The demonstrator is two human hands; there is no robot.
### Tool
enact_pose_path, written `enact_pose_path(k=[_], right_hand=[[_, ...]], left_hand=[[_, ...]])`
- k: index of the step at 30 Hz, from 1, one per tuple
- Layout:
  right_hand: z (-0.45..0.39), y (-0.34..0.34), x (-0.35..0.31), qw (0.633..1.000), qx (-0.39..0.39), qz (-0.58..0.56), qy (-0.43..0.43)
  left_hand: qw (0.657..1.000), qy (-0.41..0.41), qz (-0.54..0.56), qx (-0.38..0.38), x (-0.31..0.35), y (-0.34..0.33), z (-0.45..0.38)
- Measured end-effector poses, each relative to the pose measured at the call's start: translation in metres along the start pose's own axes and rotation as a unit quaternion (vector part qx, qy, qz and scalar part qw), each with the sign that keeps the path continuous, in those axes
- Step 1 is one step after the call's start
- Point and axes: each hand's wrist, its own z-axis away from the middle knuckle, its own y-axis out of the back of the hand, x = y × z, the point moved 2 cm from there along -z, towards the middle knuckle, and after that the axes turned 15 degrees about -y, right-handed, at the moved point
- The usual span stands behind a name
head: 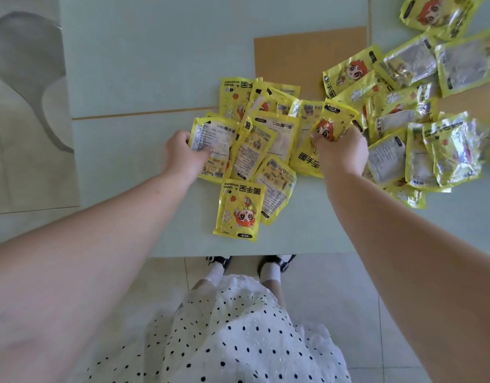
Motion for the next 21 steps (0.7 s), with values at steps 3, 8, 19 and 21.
enact_pose_path(k=[3,8,19,21], right_hand=[[0.001,0.000,0.000,1.000,0.005,-0.019,0.007],[0.002,0.001,0.000,1.000,0.007,-0.028,0.007],[0.008,0.003,0.003,0.986,-0.021,-0.163,-0.026],[0.011,0.006,0.004,0.977,-0.030,-0.203,-0.058]], left_hand=[[1.000,0.006,-0.010,-0.005,-0.001,0.000,-0.004],[0.999,0.019,-0.026,-0.021,-0.003,-0.002,-0.010],[0.993,0.060,0.088,0.056,-0.014,0.012,-0.002],[0.989,0.083,0.120,0.035,-0.018,0.017,-0.002]])
